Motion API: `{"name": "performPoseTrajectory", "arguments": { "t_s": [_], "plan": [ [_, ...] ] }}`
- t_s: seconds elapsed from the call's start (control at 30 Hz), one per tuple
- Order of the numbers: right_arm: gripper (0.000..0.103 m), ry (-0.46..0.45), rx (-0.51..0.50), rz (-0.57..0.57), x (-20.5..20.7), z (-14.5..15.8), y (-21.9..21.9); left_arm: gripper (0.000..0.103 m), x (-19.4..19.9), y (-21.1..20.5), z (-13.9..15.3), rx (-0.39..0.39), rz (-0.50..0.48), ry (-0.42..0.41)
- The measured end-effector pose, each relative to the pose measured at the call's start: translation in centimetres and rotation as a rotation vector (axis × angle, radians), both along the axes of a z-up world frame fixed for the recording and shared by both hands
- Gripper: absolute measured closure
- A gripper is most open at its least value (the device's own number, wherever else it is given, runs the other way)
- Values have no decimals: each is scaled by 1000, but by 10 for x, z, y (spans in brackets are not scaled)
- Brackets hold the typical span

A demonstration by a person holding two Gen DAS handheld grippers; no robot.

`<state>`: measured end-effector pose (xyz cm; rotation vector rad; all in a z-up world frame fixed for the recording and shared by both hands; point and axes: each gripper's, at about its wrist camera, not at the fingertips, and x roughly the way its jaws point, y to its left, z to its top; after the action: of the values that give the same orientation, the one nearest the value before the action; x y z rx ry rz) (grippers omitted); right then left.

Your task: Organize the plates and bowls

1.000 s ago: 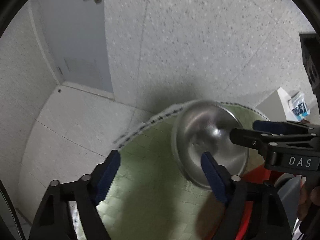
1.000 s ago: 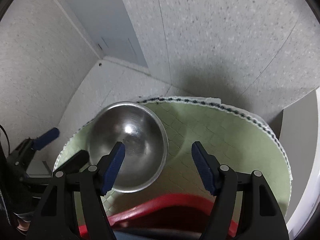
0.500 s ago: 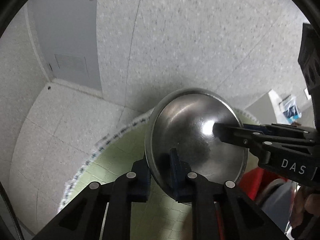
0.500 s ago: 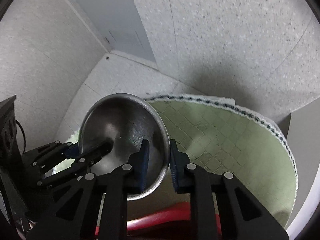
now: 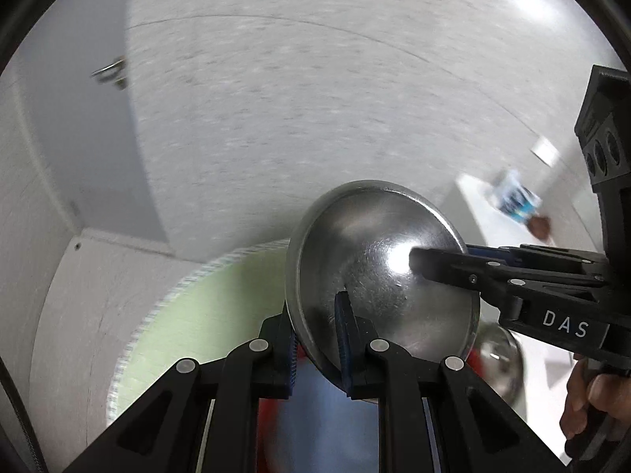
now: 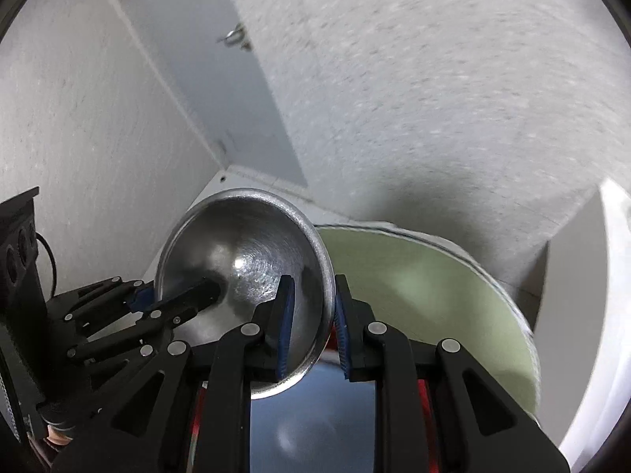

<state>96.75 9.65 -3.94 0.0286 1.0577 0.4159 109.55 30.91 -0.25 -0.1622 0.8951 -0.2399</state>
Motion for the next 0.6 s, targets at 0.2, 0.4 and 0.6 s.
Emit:
{"name": "performPoseTrajectory", "arguments": {
  "t_s": [0.2,0.4,0.6],
  "plan": [
    [84,-7,-13,-102,-49,5,-86,90,-35,-78,11,20,-118,-8],
    [84,16,-27,-112,-80,-11,-154,90,-61,-147,1,46,-126,4],
    [84,53,-54,-66,-94,-37,-190,90,-69,-207,-29,63,-91,79]
  ]
}}
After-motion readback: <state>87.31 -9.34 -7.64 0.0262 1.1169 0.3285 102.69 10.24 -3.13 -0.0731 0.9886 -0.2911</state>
